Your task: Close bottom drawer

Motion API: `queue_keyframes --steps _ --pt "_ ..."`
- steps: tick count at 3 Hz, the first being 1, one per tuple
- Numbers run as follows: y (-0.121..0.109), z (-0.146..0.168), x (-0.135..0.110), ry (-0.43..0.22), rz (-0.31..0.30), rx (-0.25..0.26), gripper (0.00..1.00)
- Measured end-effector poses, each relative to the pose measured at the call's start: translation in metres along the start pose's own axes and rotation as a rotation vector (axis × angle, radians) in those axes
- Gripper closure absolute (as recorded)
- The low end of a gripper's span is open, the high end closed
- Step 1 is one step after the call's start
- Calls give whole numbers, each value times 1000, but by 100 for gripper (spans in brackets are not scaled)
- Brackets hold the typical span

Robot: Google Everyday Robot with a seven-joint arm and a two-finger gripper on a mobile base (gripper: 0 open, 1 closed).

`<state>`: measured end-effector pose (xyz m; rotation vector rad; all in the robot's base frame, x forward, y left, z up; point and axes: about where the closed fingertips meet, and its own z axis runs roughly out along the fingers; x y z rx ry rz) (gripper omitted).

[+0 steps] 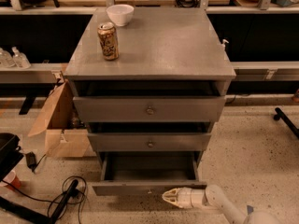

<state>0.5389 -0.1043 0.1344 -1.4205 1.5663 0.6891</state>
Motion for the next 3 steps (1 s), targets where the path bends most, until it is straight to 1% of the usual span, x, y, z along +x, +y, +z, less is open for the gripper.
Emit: queue_keyframes --steps 1,2,3 --pt "2 2 -1 -3 1 -4 12" --pt "3 4 -1 -5 2 -6 0" --pt "7 4 -1 -5 2 -7 0"
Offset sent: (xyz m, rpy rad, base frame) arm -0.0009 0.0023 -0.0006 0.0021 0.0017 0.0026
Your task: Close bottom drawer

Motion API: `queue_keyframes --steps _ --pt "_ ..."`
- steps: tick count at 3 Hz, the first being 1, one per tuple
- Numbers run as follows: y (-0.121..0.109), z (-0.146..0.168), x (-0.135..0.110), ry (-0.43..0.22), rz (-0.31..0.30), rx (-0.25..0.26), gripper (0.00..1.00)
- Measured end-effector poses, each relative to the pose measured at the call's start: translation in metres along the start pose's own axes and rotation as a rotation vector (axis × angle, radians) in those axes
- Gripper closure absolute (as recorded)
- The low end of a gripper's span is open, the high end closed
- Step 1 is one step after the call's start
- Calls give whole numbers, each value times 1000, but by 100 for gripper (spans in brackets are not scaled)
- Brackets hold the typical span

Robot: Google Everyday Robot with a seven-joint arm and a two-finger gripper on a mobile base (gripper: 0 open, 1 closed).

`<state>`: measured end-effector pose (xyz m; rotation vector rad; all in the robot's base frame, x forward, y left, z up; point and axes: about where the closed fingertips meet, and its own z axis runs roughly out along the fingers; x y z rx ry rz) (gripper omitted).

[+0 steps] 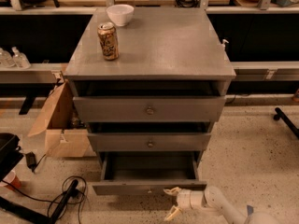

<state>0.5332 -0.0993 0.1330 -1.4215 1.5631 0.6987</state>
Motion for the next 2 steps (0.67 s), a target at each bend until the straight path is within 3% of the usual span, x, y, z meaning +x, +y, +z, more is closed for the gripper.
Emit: queue_keyframes --steps 1,2 --pt "3 -1 0 0 0 0 15" --pt "4 0 0 -1 1 -1 44"
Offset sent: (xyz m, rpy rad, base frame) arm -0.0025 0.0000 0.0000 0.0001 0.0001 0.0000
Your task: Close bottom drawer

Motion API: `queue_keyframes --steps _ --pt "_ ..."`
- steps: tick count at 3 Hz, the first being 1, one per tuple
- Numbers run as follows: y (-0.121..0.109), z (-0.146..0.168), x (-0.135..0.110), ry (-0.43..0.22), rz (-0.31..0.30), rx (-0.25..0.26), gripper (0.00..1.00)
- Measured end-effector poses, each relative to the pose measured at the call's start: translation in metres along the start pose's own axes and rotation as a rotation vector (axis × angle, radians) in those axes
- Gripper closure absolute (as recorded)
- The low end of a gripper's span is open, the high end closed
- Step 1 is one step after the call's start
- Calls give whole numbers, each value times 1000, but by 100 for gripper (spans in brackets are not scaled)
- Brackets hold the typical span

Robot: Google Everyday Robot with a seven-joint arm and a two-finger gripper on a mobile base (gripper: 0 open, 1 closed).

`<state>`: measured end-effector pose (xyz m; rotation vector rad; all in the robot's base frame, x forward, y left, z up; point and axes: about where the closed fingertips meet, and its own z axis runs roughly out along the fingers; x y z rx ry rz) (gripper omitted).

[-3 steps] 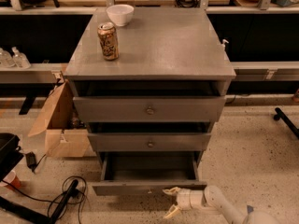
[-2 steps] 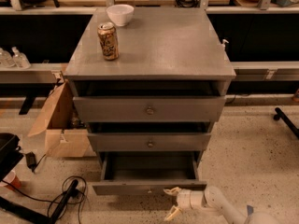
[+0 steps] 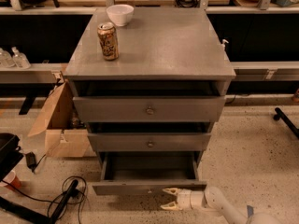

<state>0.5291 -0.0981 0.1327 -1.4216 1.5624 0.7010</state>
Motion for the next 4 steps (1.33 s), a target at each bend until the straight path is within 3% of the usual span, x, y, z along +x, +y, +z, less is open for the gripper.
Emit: queue_keyframes --steps 2,3,4 --pt "3 4 -1 -5 2 -7 90" --pt "4 6 -2 -7 2 -9 100" --pt "-6 9 -1 12 3 -19 100"
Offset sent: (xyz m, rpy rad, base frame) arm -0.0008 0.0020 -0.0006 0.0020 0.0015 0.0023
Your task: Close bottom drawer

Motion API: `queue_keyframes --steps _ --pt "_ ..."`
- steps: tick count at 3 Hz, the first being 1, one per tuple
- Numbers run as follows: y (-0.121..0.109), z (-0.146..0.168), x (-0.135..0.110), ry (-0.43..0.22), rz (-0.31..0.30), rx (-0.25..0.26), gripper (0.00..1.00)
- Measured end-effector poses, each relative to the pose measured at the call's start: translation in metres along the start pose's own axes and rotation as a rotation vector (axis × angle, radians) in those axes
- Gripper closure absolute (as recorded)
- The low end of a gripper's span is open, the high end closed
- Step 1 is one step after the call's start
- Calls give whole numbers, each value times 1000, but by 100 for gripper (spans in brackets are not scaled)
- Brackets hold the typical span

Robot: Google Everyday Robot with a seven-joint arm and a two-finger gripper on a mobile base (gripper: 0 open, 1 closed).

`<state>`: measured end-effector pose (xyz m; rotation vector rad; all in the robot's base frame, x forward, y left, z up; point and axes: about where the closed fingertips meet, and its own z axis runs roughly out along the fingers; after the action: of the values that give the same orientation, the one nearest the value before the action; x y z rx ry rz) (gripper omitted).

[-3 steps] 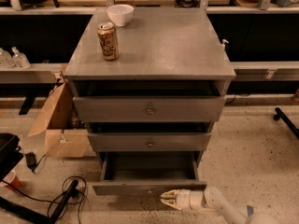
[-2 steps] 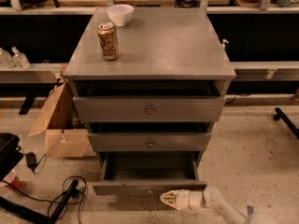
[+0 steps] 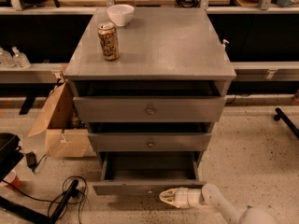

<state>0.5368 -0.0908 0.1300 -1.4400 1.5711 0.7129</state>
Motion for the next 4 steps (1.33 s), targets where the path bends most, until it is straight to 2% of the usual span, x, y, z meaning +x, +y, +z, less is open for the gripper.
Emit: queue_keyframes --steps 1,2,3,4 --pt "-20 10 -1 11 3 -35 100" --pt "-17 9 -1 11 3 -35 100" --pt "-41 6 -2 15 -6 -15 100" --pt "-40 6 -2 15 -6 -15 100"
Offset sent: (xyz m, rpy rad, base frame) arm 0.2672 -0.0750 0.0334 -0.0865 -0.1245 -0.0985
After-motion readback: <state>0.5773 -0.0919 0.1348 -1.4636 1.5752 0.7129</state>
